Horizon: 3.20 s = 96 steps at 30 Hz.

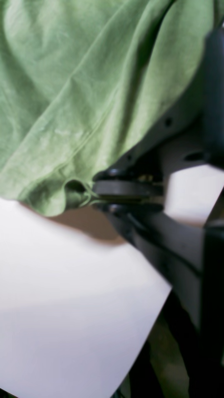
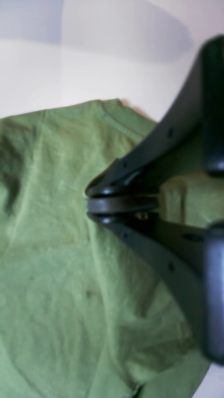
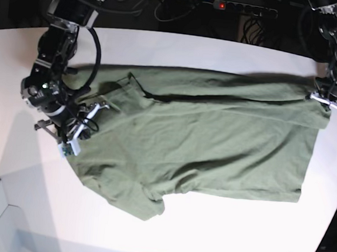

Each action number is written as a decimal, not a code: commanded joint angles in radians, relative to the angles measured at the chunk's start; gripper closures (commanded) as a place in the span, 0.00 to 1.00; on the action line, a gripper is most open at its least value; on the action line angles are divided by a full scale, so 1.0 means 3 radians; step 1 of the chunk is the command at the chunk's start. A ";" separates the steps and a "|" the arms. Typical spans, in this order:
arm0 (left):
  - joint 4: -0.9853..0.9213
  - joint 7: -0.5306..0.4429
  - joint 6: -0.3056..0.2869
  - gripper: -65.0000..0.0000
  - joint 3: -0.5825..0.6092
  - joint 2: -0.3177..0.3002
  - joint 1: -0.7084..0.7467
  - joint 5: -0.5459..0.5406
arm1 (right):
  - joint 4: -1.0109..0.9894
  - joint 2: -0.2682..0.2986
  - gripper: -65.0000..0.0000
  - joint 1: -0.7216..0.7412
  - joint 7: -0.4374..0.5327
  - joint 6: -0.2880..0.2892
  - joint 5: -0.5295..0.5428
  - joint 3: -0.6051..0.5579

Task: Layout the t-shirt on the table in an organized manner, then fold the t-shirt properly
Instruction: 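Pull the shirt edge taut with both grippers, smoothing the body, then release the edge and grasp the shirt's hem corners with both grippers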

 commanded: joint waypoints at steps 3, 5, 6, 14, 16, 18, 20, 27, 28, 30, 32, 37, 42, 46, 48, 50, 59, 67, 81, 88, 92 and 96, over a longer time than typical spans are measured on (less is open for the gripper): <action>0.0055 -0.0053 0.0010 1.00 -0.0023 -0.0056 -0.0022 -0.0020 | 0.0068 0.0021 0.77 0.0024 0.0056 -0.0003 0.0046 -0.0005; 0.0055 -0.0058 0.0010 1.00 -0.0018 -0.0056 -0.0022 -0.0020 | 0.0068 0.0026 0.66 -0.0017 0.0051 -0.0003 0.0046 0.0015; 0.0055 -0.0058 0.0010 1.00 -0.0018 -0.0056 -0.0022 -0.0020 | 0.0094 0.0072 0.60 -0.0057 0.0056 -0.0003 0.0046 0.0020; 0.0055 -0.0058 0.0010 1.00 -0.0008 -0.0056 -0.0038 -0.0020 | 0.0319 0.0297 0.47 -0.0436 0.0061 -0.0003 0.0051 0.0286; 0.0055 -0.0068 0.0010 1.00 -0.0003 -0.0056 -0.0038 -0.0014 | 0.0293 0.0353 0.47 -0.0508 0.0061 -0.0003 0.0061 0.0373; 0.0055 -0.0068 0.0010 1.00 -0.0003 -0.0056 -0.0038 -0.0020 | 0.0216 0.0358 0.47 -0.0554 0.0107 -0.0003 0.0061 0.0399; 0.0055 -0.0074 0.0010 1.00 -0.0003 -0.0056 -0.0043 -0.0020 | 0.0104 0.0358 0.47 -0.0610 0.0245 -0.0003 0.0051 0.0399; 0.0050 -0.0079 0.0010 1.00 -0.0008 -0.0056 -0.0043 0.0001 | -0.0034 0.0343 0.47 -0.0860 0.0460 -0.0003 0.0056 0.0399; 0.0050 -0.0079 0.0010 1.00 -0.0008 -0.0056 -0.0043 0.0006 | -0.0039 0.0343 0.47 -0.0881 0.0460 -0.0003 0.0056 0.0399; 0.0044 -0.0084 0.0010 1.00 -0.0008 -0.0056 -0.0048 0.0006 | -0.0050 0.0343 0.50 -0.0942 0.0465 -0.0003 0.0056 0.0399; 0.0044 -0.0084 0.0010 1.00 -0.0008 -0.0056 -0.0053 0.0006 | -0.0050 0.0353 0.60 -0.1014 0.0465 -0.0003 0.0056 0.0399; 0.0044 -0.0079 0.0010 1.00 -0.0008 -0.0056 -0.0089 0.0006 | -0.0050 0.0358 0.95 -0.1167 0.0465 -0.0003 0.0056 0.0450; 0.0055 -0.0058 0.0010 1.00 -0.0023 -0.0071 -0.0027 -0.0004 | -0.0044 0.0343 1.00 -0.1218 0.0465 -0.0003 0.0056 0.0747; 0.0137 -0.0058 0.0010 1.00 -0.0023 -0.0076 0.0059 -0.0020 | -0.0029 0.0353 1.00 -0.1346 0.0465 -0.0003 0.0061 0.0808; 0.0137 -0.0053 0.0010 1.00 -0.0023 -0.0076 0.0065 -0.0020 | -0.0029 0.0348 1.00 -0.1403 0.0465 -0.0003 0.0061 0.0803; 0.0137 -0.0058 0.0010 1.00 -0.0023 -0.0076 0.0126 -0.0020 | -0.0029 0.0338 1.00 -0.1449 0.0465 -0.0003 0.0061 0.0803; 0.0101 -0.0048 0.0005 0.99 0.0002 -0.0051 0.0167 -0.0025 | -0.0024 0.0287 0.80 -0.1490 0.0465 -0.0003 0.0066 0.0813; 0.0142 0.0029 0.0005 0.74 0.0002 -0.0056 0.0254 -0.0025 | 0.0257 0.0194 0.55 -0.1525 0.0465 -0.0003 0.0066 0.0910; 0.0679 0.0034 0.0005 0.57 -0.0069 0.0011 0.0325 -0.0030 | 0.0687 0.0046 0.54 -0.1387 0.0460 -0.0003 0.0066 0.1140; 0.0817 0.0034 0.0020 0.57 -0.0172 0.0062 -0.0171 -0.0020 | 0.0656 0.0164 0.53 -0.0866 0.0429 -0.0003 0.0046 0.1110; 0.0714 0.0003 0.0031 0.54 -0.0146 0.0092 -0.0549 0.0001 | 0.0365 0.0384 0.46 -0.0390 0.0424 -0.0003 0.0041 0.0844; 0.0280 -0.0007 0.0020 0.43 -0.0146 0.0133 -0.1030 0.0006 | -0.0668 0.0665 0.36 0.0352 0.0429 -0.0003 -0.0011 0.0562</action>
